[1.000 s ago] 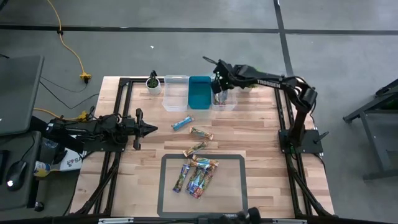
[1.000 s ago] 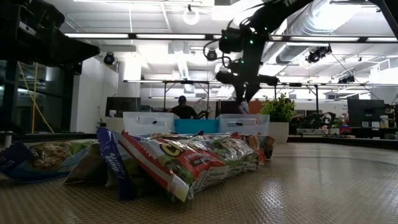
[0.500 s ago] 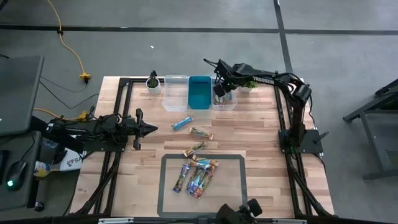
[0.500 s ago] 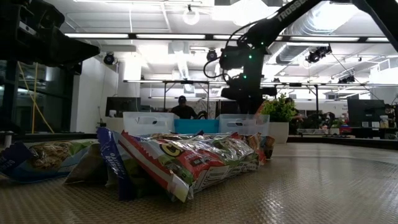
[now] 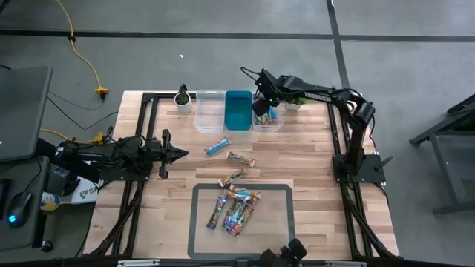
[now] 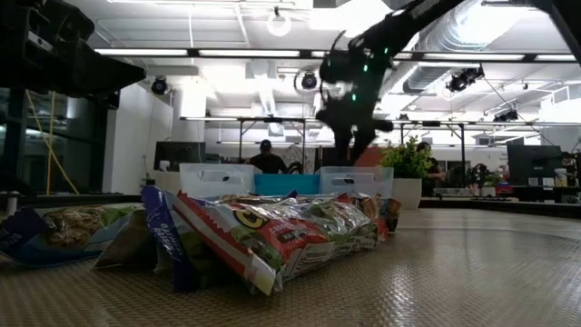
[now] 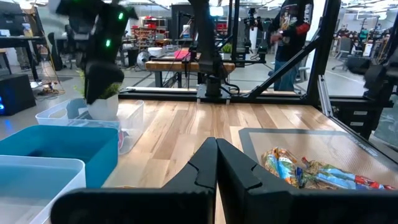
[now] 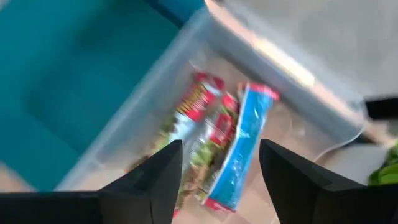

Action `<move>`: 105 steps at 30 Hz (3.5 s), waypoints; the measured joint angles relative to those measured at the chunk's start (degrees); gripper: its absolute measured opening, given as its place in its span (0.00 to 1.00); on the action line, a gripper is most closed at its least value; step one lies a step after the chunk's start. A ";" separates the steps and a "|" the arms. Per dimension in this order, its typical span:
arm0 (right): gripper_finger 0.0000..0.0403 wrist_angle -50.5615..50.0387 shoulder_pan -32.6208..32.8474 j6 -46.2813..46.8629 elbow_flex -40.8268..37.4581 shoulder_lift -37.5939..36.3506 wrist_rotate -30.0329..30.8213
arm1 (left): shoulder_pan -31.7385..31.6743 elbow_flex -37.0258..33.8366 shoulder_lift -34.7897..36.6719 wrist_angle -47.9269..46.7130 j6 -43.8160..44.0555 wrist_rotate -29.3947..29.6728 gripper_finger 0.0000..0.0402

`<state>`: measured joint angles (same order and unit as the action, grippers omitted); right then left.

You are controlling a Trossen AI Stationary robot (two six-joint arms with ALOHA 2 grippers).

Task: Pick and place Granola Bars by type
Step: Put the red granola bar into the right transparent bin

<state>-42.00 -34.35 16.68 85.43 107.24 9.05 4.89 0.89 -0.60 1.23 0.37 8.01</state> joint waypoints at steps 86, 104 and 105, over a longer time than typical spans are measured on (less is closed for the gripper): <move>0.50 12.89 63.58 -35.99 0.00 12.88 1.06 | 0.00 0.00 -0.02 0.00 0.00 0.07 0.00; 0.46 13.87 61.71 -24.76 0.17 16.01 -6.34 | 0.02 0.02 -0.02 -0.02 -0.01 0.04 0.00; 0.45 13.93 61.45 -23.67 0.17 16.04 -6.76 | 0.02 0.02 -0.02 0.00 0.00 0.02 0.00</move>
<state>-28.07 27.10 -6.99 85.60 123.28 2.29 4.90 0.90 -0.62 1.23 0.38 8.03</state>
